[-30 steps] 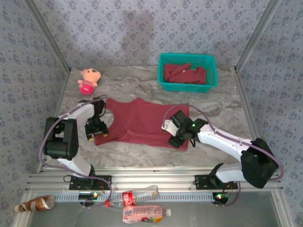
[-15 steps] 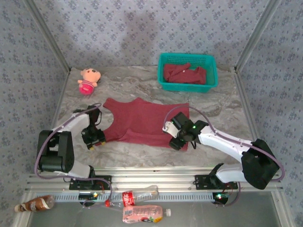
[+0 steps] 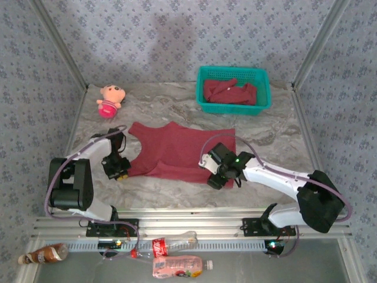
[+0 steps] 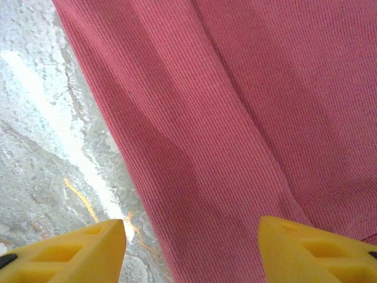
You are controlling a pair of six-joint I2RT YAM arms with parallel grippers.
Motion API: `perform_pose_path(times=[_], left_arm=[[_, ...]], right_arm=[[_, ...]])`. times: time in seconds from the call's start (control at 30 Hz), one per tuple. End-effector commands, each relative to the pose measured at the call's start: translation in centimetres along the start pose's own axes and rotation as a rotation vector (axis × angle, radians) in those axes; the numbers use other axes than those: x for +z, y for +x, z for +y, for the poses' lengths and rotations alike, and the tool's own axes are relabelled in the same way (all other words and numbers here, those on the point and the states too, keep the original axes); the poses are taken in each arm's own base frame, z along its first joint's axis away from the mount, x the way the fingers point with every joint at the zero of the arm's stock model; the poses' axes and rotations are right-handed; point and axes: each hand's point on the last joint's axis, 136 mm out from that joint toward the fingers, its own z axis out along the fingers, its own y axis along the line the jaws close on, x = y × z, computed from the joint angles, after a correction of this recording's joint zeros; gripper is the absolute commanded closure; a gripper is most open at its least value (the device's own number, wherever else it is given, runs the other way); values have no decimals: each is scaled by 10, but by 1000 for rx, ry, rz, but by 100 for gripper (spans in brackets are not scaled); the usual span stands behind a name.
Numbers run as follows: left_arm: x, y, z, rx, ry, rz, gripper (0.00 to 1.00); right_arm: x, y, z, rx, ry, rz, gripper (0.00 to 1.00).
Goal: Fold and stack the tank tops
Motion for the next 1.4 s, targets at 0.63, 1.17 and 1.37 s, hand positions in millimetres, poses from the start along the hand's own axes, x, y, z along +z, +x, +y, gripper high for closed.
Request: perform_pose_path(times=[0.63, 1.17, 1.37], left_arm=[[-35, -73, -49, 14, 96, 61, 93], [-26, -115, -70, 7, 115, 53, 58], [-43, -132, -77, 18, 125, -15, 46]], right_arm=[[8, 16, -33, 63, 55, 78, 37], [19, 49, -71, 185, 141, 217, 40], [22, 56, -80, 221, 169, 265, 41]])
